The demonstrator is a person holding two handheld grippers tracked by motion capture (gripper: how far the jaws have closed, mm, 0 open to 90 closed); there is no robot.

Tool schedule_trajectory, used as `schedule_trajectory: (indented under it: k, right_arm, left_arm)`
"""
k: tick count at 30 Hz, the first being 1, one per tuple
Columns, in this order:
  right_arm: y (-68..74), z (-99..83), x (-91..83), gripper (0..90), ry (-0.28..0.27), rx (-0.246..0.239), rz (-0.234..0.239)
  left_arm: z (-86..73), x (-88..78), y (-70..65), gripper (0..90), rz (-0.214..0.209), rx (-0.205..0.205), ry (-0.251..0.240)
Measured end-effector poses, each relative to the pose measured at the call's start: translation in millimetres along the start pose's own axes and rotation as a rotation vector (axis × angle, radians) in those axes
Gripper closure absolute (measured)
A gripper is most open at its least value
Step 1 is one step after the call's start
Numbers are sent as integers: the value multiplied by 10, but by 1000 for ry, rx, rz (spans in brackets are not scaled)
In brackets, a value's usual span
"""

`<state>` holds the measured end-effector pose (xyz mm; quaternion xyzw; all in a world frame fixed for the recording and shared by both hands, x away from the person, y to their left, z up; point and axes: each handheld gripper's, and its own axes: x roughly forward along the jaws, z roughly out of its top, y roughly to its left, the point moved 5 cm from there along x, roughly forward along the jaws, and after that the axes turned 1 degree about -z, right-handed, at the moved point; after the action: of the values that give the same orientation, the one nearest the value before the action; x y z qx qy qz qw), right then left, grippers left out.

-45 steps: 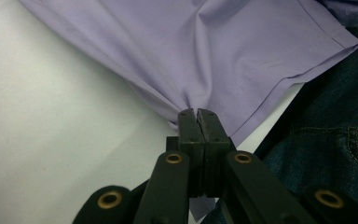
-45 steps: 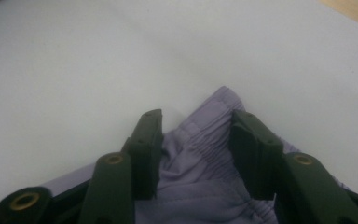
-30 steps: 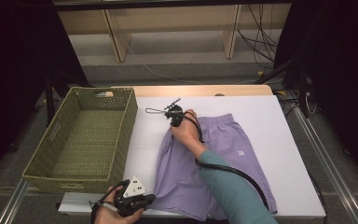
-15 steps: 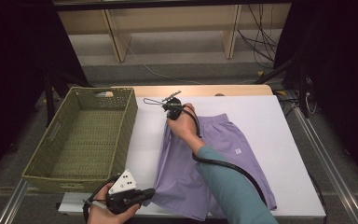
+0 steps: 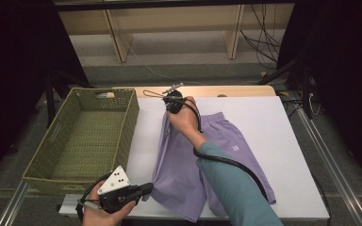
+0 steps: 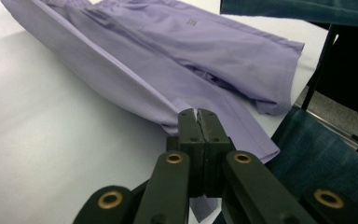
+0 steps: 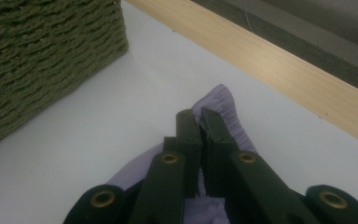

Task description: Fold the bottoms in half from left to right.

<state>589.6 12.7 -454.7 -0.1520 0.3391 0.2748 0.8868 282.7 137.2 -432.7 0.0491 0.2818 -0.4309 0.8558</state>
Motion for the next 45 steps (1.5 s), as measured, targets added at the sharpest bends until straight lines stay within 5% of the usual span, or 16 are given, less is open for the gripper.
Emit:
schedule_trajectory:
  k: [12, 20, 31, 45]
  right_arm:
    - [51, 153, -80, 875, -52, 2, 30]
    - [49, 217, -118, 875, -82, 12, 35]
    - [51, 325, -183, 875, -169, 34, 67]
    - [140, 432, -223, 874, -194, 30, 83]
  left_arm:
    - [100, -101, -17, 891, 13, 34, -50]
    - [118, -114, -37, 892, 37, 142, -60]
    - [162, -192, -39, 892, 56, 135, -103]
    - [193, -269, -42, 891, 54, 125, -118]
